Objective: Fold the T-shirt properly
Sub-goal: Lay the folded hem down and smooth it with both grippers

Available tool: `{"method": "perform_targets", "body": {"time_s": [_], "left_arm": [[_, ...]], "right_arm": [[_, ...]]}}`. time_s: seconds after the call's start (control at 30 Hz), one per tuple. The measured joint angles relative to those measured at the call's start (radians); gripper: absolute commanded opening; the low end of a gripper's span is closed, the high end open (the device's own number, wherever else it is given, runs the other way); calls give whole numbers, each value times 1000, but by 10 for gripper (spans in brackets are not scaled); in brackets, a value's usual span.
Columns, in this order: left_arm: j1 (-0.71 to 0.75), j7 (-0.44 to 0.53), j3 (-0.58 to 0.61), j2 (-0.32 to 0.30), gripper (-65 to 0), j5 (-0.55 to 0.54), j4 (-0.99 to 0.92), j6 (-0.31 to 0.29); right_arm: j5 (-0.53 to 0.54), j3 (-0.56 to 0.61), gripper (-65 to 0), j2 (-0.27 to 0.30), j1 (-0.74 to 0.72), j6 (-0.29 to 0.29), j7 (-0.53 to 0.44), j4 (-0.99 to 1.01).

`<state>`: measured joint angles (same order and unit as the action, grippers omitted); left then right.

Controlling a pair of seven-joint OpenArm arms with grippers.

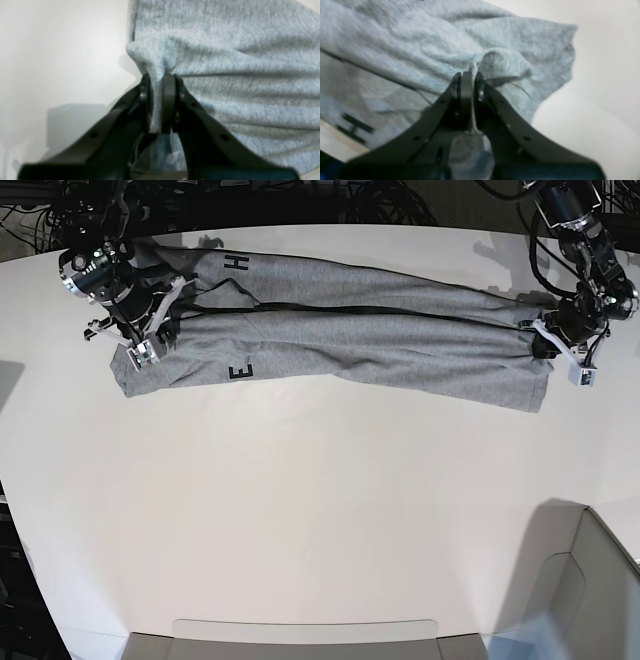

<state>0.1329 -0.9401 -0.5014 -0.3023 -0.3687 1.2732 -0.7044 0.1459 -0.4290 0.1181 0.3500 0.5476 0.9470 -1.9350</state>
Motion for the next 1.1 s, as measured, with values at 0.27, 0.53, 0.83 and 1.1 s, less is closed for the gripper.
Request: {"method": "perform_targets", "body": {"time_s": [0.27,0.53,0.83,1.1], "left_arm": [[-70,-95,-147,8,-650,-3,-24,-37],[-192,-227,-174,-53,-650,65,-90,-22],[-186,-207,-174,-50,-650,65,-92,-18],[-186,-208,-174,-50,-650,65,-90,-18]], "right_arm": [[-3,-4,-650,-24,-21,0,-1,-2],[6,1,-553,-25,-28,0,-2,-2],[-7,-61,-362,-79,21,139,3,-66],[-11,-231,-362,-137,-52,139,6,-75]]}}
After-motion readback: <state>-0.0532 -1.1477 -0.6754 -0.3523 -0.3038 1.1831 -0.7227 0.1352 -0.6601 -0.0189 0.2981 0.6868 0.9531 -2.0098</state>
